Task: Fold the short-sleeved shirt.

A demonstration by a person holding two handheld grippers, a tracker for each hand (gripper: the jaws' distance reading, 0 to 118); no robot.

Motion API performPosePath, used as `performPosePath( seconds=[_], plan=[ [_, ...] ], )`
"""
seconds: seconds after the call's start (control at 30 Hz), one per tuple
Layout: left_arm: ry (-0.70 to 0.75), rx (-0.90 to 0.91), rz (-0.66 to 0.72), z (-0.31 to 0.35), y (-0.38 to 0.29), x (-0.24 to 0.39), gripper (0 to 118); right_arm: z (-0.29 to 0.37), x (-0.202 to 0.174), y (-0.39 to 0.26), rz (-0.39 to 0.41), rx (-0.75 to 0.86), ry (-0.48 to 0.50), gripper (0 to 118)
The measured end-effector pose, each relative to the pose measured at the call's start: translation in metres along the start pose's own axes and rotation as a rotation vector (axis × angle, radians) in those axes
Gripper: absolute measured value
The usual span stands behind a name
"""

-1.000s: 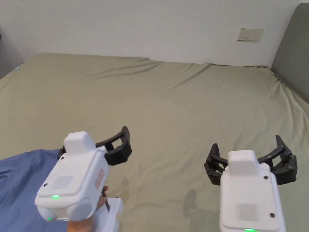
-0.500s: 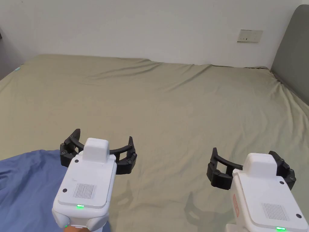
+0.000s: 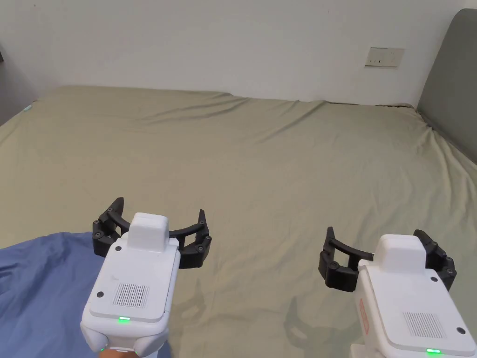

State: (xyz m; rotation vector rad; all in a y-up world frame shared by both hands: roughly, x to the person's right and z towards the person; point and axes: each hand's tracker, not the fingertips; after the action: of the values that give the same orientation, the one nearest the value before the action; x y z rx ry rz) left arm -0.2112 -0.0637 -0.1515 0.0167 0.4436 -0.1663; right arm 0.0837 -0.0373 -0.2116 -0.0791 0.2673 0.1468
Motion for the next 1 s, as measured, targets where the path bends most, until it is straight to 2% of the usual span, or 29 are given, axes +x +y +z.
performPosePath(
  seconds=[0.7, 0.73, 0.77, 0.83, 0.87, 0.9, 0.93, 1.0],
  plan=[
    [0.007, 0.004, 0.017, 0.004, 0.000, -0.008, 118, 0.001, 0.000, 0.007, 0.008, 0.017, 0.007, 118],
    [0.005, 0.002, 0.014, 0.004, 0.000, -0.008, 118, 0.001, -0.001, 0.007, 0.006, 0.016, 0.007, 115],
    [0.007, 0.002, 0.011, 0.005, 0.000, -0.008, 112, 0.001, -0.001, 0.007, 0.004, 0.015, 0.003, 106],
    [0.008, 0.011, 0.010, 0.008, 0.001, -0.006, 72, 0.002, -0.002, 0.008, 0.000, 0.009, 0.000, 68],
    [-0.004, 0.008, 0.022, 0.008, 0.002, -0.006, 40, 0.001, -0.002, 0.008, -0.005, 0.003, -0.001, 41],
    [-0.014, -0.002, 0.036, 0.007, 0.002, -0.006, 2, 0.001, -0.001, 0.008, -0.008, 0.000, 0.001, 9],
    [-0.013, -0.015, 0.047, 0.006, 0.003, -0.006, 1, -0.001, -0.002, 0.008, -0.010, -0.006, -0.005, 3],
    [-0.002, -0.026, 0.065, 0.005, 0.002, -0.006, 0, -0.002, -0.002, 0.008, -0.007, -0.008, -0.015, 1]
  ],
)
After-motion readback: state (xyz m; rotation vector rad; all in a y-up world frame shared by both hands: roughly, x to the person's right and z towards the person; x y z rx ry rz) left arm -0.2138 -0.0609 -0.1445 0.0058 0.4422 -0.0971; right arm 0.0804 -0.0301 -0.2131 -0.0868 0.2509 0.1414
